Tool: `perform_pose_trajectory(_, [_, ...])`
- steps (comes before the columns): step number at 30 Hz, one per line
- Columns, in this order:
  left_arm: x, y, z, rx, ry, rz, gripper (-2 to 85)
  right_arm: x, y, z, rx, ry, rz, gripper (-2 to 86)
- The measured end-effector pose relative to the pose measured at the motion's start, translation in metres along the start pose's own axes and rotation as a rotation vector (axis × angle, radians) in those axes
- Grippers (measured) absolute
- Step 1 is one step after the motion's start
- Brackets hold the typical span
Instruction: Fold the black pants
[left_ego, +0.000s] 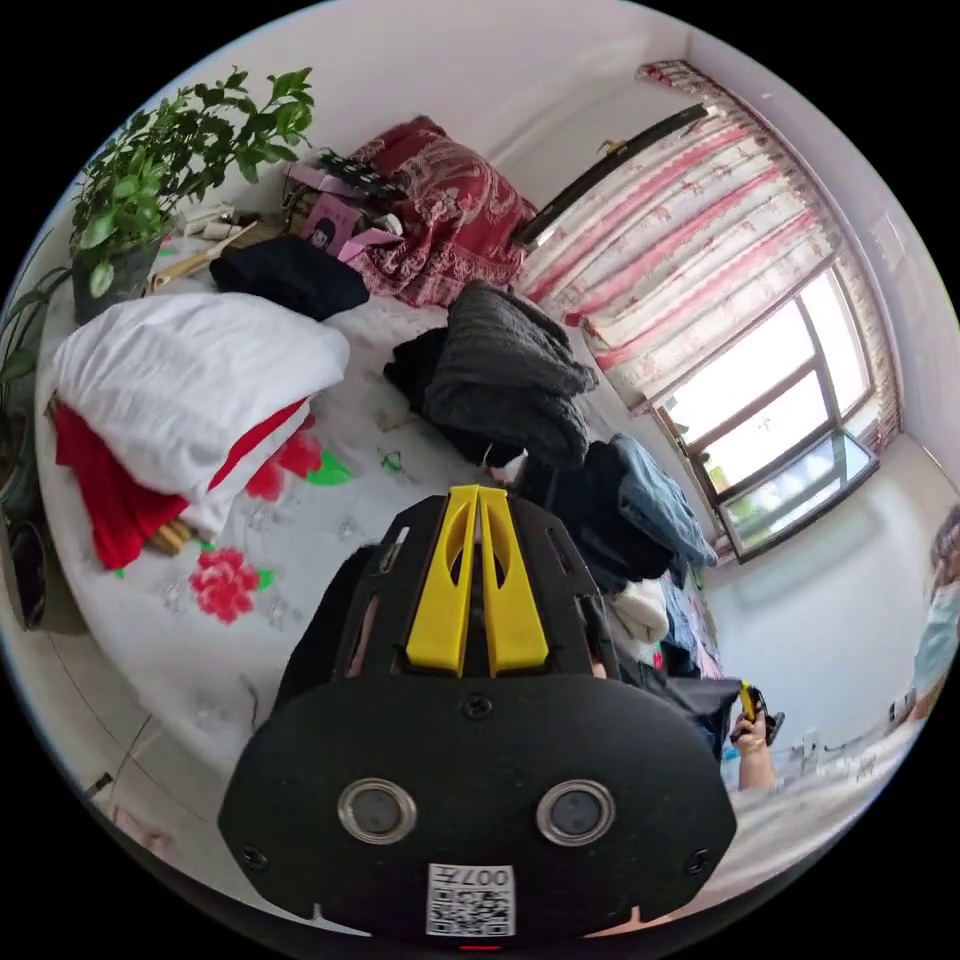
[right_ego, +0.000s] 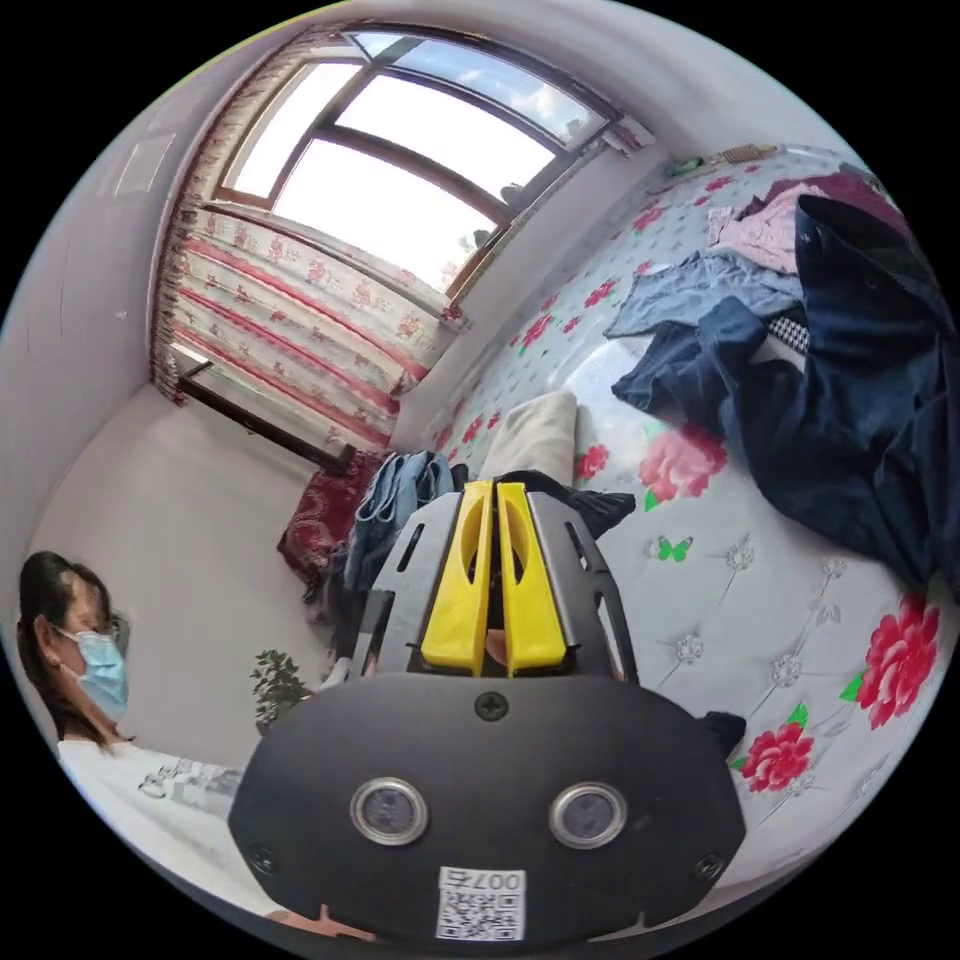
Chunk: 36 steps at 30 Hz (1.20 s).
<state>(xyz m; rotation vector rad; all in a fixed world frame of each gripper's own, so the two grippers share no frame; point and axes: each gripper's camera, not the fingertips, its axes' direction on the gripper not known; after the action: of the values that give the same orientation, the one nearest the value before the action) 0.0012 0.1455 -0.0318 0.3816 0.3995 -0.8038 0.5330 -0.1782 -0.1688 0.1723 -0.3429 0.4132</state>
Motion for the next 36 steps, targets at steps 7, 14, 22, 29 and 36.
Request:
perform_pose_trajectory(7, [0.046,0.007,0.102,-0.223,-0.222,0.087,-0.6,0.003,0.018,0.090,-0.151,0.175,-0.064,6.4])
perform_pose_trajectory(14, [0.055,0.080,0.130,-0.508,-0.396,0.373,1.0,0.050,0.052,0.129,-0.396,0.346,-0.066,7.8])
perform_pose_trajectory(22, [0.057,0.087,0.181,-0.588,-0.619,0.353,0.1,0.061,0.060,0.211,-0.526,0.406,-0.140,8.4])
perform_pose_trajectory(29, [0.058,0.048,0.191,-0.518,-0.676,0.189,-0.8,0.061,0.042,0.249,-0.541,0.356,-0.106,8.9])
perform_pose_trajectory(36, [0.069,0.079,0.098,-0.323,-0.561,0.144,-0.3,0.059,0.052,0.137,-0.420,0.301,-0.109,10.2])
